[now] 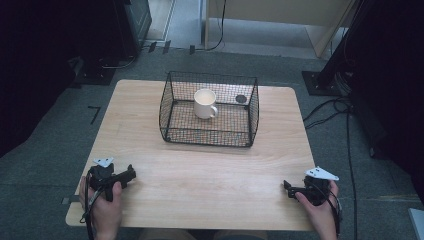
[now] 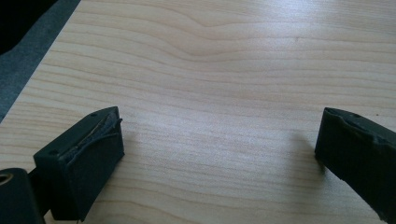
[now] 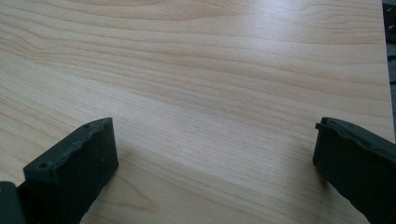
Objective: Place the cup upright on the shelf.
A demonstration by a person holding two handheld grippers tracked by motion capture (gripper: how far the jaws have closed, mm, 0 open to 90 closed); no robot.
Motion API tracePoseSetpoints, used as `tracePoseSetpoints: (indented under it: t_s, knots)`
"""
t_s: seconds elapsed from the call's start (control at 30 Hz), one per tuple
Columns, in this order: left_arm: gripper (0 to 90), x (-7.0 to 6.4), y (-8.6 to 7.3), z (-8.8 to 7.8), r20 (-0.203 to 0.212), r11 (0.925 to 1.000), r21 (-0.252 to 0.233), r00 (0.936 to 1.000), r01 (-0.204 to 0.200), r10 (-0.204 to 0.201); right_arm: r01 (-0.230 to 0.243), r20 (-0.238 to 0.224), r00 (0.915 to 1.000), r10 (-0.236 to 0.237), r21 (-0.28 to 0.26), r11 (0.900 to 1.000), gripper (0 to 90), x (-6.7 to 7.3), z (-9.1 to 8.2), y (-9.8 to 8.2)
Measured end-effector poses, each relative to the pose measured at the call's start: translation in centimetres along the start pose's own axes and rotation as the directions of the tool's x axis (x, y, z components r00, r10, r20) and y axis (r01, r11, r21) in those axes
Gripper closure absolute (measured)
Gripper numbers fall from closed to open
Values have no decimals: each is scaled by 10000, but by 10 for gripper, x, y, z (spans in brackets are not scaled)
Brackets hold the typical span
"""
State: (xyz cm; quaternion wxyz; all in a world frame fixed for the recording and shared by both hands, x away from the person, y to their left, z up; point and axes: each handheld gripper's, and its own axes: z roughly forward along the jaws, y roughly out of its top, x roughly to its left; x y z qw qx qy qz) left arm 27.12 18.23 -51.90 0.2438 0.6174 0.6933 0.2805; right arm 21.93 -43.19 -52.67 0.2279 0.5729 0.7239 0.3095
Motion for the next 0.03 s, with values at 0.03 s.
tracePoseSetpoints:
  t_s: [0.03]
  knots:
    - [13, 0, 0, 0, 4, 10000, -6, 10000, 0, 0, -11, 17, 10000, 11, 6, 10000, 0, 0, 0, 0]
